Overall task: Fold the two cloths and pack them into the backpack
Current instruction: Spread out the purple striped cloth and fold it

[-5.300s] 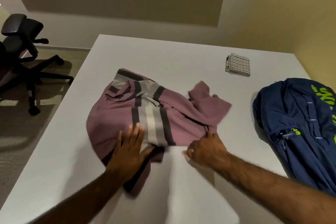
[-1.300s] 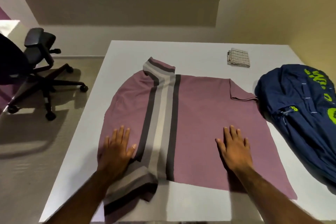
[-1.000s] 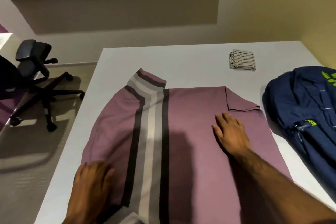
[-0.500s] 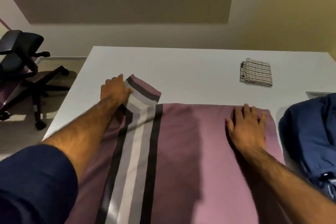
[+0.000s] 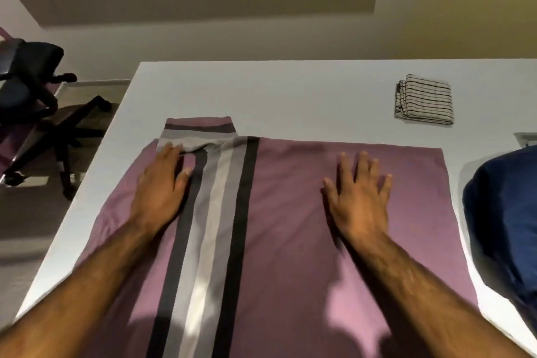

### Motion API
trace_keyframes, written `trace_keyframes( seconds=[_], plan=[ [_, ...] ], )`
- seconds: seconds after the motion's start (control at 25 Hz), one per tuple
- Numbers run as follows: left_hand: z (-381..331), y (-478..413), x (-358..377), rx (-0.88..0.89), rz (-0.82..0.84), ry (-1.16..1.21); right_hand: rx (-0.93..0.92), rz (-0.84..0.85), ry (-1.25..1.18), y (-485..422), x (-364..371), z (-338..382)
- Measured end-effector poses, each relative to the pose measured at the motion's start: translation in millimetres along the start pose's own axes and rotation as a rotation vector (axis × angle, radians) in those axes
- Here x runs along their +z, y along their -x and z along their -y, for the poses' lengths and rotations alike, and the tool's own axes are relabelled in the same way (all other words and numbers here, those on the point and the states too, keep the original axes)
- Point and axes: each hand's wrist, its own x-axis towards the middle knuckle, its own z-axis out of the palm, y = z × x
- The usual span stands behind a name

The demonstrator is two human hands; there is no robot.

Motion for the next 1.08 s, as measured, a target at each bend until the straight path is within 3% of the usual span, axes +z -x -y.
trace_keyframes(
  seconds=[0.08,0.16,0.32,0.44,0.52,0.6,0.72,0.84,0.96,1.08],
  plan=[
    [38,20,9,-0.041,0.184,-0.231,-0.115,0.093,0.051,21,11,2],
    [70,8,6,-0.155,0.202,-0.276,-0.166,0.117,0.134,15,12,-19],
    [70,4,-17,-0.319,0.187,-0.277,-0.018,0.081,0.143,-23,-4,-56],
    [15,55,-3,-0.152,0.181,-0.195,0.082,-0.007,-0.021,0,-10,-13],
    [-29,94,21,-0.039,0.241,-0.141,-0.058,0.001,-0.085,54,-2,47],
    [-55,120,45,-0.009,0.232,-0.172,-0.242,0.124,-0.127,112,19,105],
    [-51,127,49,-0.044,0.195,-0.229,-0.32,0.152,-0.051,147,39,119],
    [-15,122,33,-0.113,0.187,-0.281,-0.141,0.086,0.084,150,31,34],
    [-8,120,25,-0.148,0.211,-0.231,0.224,0.039,0.139,153,0,-73],
    [-37,152,13,-0.07,0.261,-0.152,0.388,0.002,0.026,171,-21,-81]
  ],
)
